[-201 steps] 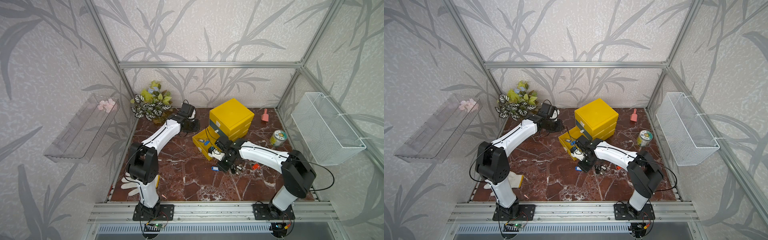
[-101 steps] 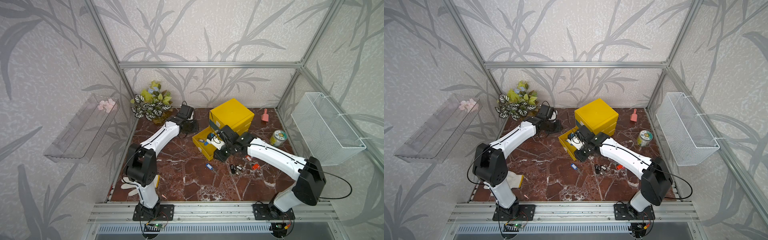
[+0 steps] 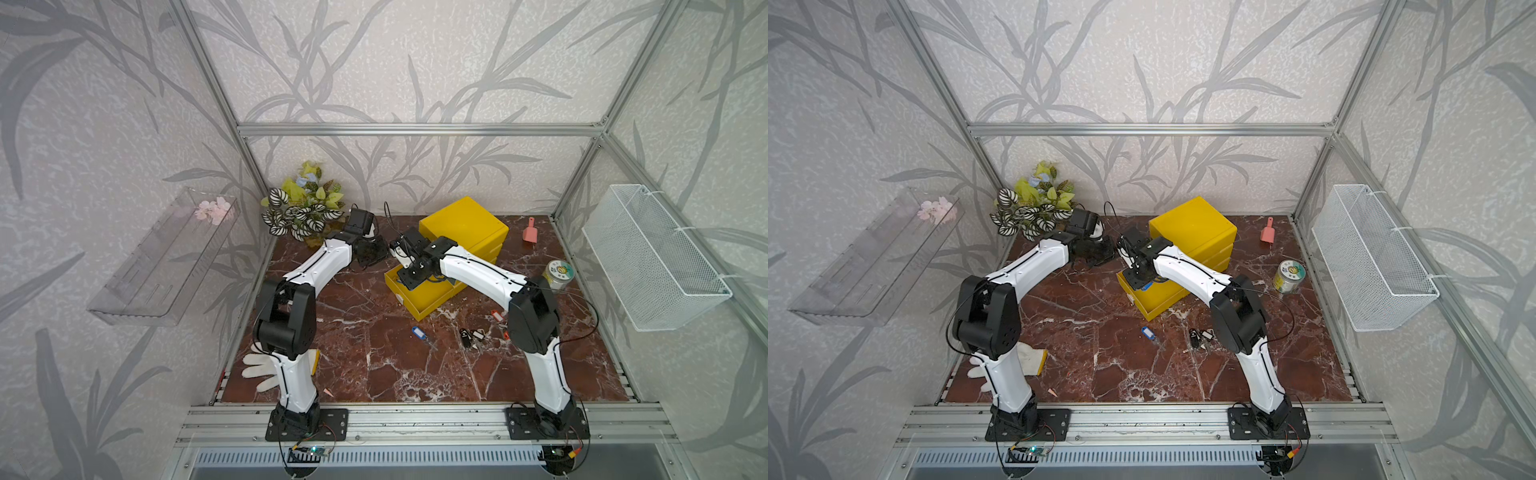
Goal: Take the keys out of the drawer
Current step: Pick up the key from the drawer.
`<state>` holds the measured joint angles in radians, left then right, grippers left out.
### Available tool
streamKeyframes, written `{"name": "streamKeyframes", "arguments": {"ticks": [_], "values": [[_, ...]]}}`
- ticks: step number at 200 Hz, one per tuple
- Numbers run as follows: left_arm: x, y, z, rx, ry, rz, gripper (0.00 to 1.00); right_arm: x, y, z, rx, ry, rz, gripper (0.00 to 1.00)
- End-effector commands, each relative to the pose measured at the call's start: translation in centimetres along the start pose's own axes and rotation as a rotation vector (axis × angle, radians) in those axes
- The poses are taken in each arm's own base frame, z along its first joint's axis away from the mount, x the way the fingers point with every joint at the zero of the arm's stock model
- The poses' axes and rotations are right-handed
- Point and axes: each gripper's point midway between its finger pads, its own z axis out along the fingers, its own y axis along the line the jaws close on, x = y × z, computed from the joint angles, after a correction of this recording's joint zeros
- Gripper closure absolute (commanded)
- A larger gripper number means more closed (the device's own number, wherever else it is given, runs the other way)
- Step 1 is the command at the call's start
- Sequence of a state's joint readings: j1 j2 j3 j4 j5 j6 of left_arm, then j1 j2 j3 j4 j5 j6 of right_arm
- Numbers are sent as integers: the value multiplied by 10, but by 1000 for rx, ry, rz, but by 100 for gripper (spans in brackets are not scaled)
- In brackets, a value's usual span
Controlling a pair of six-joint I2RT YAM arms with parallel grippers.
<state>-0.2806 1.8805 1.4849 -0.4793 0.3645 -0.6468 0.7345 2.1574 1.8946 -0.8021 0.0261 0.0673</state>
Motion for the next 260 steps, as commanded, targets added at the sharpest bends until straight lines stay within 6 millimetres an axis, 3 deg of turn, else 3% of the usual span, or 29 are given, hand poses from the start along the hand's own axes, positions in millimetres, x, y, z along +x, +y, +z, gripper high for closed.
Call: {"name": "streamKeyframes", "arguments": {"ticks": [1,43,171,226,260], "values": [[3,6,0,9,19,-57,71,-4,-32,2,72,25,-29,75],[5,8,1,8,31,-72,70,3,-45,31,101,80,-84,75],[9,11,-3,-7,40,-53,70,15,-46,70,96,130,-120,77],[9,11,-1,-2,41,-54,70,13,-45,73,94,128,-142,87],[8,9,-3,0,35,-47,70,12,-43,64,81,120,-151,97]]}}
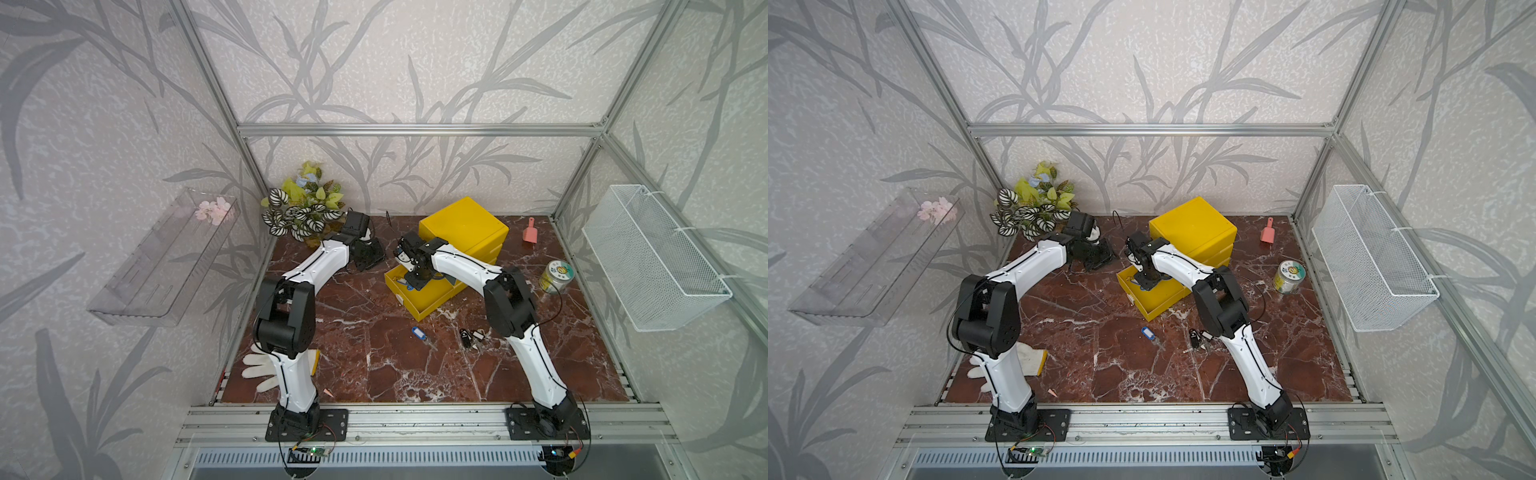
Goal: Take the keys out of the drawer
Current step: Pick up the key from the drawer, then place the key at the center of the board.
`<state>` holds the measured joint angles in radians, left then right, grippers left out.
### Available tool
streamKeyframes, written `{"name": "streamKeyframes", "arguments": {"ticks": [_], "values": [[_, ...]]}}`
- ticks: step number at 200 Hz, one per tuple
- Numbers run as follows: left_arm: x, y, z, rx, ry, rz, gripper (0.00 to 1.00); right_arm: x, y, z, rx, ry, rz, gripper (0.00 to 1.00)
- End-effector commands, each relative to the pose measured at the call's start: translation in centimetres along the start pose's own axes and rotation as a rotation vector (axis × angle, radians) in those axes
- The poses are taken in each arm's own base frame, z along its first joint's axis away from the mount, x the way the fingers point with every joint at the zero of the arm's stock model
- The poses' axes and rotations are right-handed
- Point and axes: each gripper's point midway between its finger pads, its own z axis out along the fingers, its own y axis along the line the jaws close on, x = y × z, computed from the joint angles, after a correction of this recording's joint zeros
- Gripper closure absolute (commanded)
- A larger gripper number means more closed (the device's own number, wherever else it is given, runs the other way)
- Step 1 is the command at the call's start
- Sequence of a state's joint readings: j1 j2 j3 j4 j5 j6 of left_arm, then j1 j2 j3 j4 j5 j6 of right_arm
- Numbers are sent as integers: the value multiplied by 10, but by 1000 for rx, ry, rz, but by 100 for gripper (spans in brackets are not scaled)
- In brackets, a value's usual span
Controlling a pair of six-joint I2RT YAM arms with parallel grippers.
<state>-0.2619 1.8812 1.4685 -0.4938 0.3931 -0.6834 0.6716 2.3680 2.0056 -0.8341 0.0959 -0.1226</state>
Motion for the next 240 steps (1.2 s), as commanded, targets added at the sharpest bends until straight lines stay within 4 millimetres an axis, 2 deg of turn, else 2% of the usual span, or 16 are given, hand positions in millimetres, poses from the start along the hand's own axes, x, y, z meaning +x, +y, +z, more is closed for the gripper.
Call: {"name": "streamKeyframes", "arguments": {"ticks": [1,36,61,80,112,140,150,154,159,181,216,240], "values": [[3,0,-4,1,5,14,70,-6,1,-7,-5,-19,-12,97],[-1,-7,-10,13,-7,19,70,-9,3,-41,-16,-65,-21,100],[-5,-13,-17,22,-19,24,70,-9,6,-83,-51,-106,-13,100],[-6,-15,-24,26,-34,34,70,-3,18,-120,-115,-141,-12,100],[-10,-22,-34,39,-60,43,70,28,46,-169,-216,-153,-25,100],[-10,-25,-41,47,-74,55,70,67,85,-192,-310,-139,-77,100],[-9,-24,-43,47,-76,58,70,81,98,-190,-340,-112,-81,100],[-9,-24,-43,47,-76,58,70,85,101,-200,-350,-131,-83,100],[-8,-23,-44,46,-76,58,70,90,106,-201,-365,-128,-83,100],[-4,-20,-46,43,-82,51,70,110,123,-195,-411,-112,-89,100],[3,-16,-42,55,-71,41,70,130,132,-163,-414,-45,-130,100],[4,-15,-44,55,-76,43,70,131,136,-144,-400,-18,-168,100]]}}
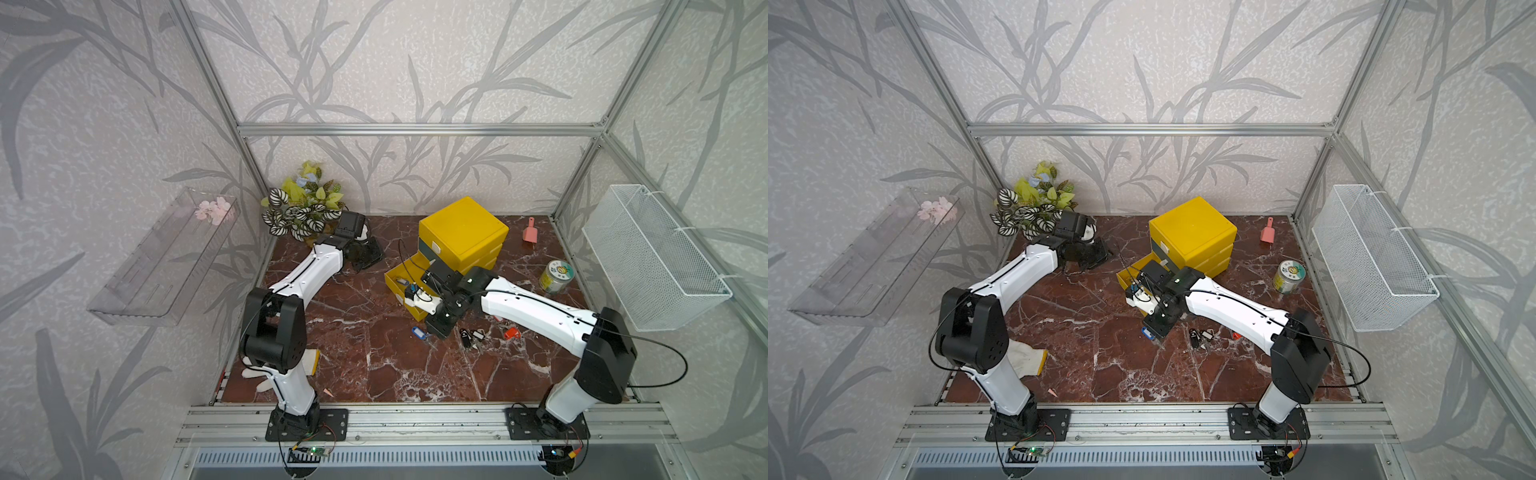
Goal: Take the keys out of the drawer
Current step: Place the key at the center of the board.
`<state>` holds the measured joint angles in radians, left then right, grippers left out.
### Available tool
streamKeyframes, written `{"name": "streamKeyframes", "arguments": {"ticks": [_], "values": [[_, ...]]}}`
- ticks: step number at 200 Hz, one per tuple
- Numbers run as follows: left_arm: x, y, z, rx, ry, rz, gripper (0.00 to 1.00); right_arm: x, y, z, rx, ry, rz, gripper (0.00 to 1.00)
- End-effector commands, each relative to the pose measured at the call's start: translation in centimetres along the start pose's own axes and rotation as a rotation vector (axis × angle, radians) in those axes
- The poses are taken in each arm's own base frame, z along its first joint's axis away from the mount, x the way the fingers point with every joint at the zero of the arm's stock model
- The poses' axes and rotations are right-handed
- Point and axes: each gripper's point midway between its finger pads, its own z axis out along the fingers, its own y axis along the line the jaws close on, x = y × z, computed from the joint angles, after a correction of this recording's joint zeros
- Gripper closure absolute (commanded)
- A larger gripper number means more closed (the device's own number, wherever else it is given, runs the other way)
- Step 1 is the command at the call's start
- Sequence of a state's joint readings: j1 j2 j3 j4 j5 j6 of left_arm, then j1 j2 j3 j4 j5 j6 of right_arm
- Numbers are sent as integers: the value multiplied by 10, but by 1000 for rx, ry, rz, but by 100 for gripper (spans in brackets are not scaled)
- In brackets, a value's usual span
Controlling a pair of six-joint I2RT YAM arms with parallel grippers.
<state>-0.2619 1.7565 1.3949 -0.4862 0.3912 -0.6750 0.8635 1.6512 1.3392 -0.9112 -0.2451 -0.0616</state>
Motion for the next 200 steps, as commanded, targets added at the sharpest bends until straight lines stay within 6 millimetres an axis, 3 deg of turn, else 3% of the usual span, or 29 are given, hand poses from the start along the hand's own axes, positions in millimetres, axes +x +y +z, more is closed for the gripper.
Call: {"name": "streamKeyframes", "arguments": {"ticks": [1,41,68,107,139,160,177,200], "values": [[-3,-7,-11,21,-32,16,70,-9,2,13,-5,-14,-50,100],[-2,-6,-16,17,-38,25,70,-15,0,37,-25,5,-75,100],[1,-4,-14,13,-31,19,70,-12,-2,48,-31,32,-83,94],[3,0,-14,0,-28,17,70,-15,-2,47,-28,27,-85,84],[5,-1,-13,4,-10,0,70,-26,0,29,-18,-16,-77,80],[6,-3,-8,19,7,-24,70,-51,-1,2,10,-114,-61,80],[8,-3,-2,23,35,-56,70,-80,-19,-19,80,-215,8,79],[11,-6,8,42,70,-95,70,-118,-58,-42,148,-329,170,79]]}}
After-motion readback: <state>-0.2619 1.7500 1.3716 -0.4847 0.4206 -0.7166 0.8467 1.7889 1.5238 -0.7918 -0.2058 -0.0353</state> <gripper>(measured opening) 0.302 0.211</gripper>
